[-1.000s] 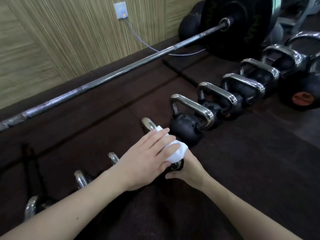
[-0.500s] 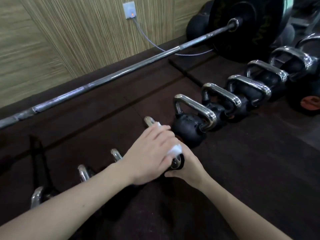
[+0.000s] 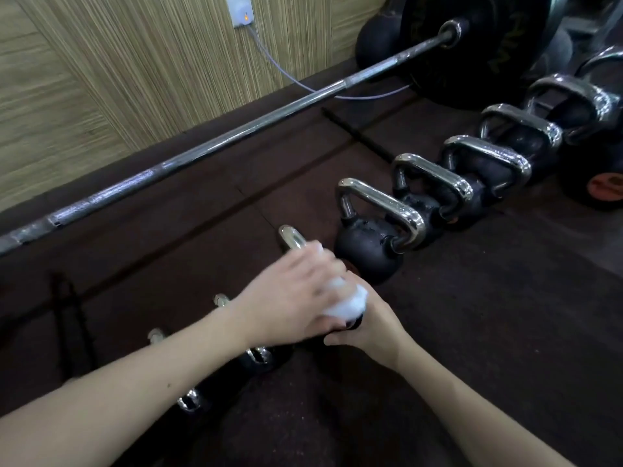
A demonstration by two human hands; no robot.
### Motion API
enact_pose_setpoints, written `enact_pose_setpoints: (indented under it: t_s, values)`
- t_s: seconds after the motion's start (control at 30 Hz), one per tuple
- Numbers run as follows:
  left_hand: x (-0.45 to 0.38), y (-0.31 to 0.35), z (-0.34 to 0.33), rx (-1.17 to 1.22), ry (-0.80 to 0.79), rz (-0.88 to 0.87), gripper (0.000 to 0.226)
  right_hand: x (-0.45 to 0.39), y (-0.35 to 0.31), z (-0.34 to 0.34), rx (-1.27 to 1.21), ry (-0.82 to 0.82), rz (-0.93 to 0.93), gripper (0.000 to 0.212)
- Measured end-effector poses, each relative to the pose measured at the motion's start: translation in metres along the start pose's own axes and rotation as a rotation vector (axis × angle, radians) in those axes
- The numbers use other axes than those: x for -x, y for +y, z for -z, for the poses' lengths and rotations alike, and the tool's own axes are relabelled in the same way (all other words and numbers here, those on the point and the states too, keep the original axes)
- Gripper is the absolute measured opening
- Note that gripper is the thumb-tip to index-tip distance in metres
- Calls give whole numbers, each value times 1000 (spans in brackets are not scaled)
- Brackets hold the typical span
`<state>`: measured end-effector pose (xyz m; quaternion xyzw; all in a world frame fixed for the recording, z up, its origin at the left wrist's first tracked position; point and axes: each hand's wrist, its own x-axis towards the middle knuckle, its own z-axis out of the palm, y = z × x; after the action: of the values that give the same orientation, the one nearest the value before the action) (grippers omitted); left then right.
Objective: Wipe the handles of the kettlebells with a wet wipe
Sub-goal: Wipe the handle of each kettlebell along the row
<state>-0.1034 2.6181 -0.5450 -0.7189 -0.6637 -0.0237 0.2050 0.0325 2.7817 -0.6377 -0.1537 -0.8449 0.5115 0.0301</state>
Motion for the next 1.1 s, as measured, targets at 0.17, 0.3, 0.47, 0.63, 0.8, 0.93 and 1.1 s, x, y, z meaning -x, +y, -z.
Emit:
enact_pose_setpoints:
  t_s: [0.17,0.3,0.47,0.63,0.8,0.93,1.1]
  values:
    - [-16,-27,18,677,99,696,46,0,-13,4,13,11,24,128]
    - [-30,-26,6,1201,234,1335,35,0,-10,4,37,20,-41,131]
    - [-30,-20,-6,1440,365,1615,34,-2,-6,5,38,8,-36,131]
    - [-7,3,16,526,180,656,42,-1,-3,3,18,28,-3,126]
    - [8,28,4,-67,-133,32,51,-2,2,2,19,-26,6,104]
    - [14,9,2,-168,-145,-152,51,0,5,1,-38,-28,7,106]
    - [4,-38,14,233,-187,366,47,-2,0,2,-18,29,14,125]
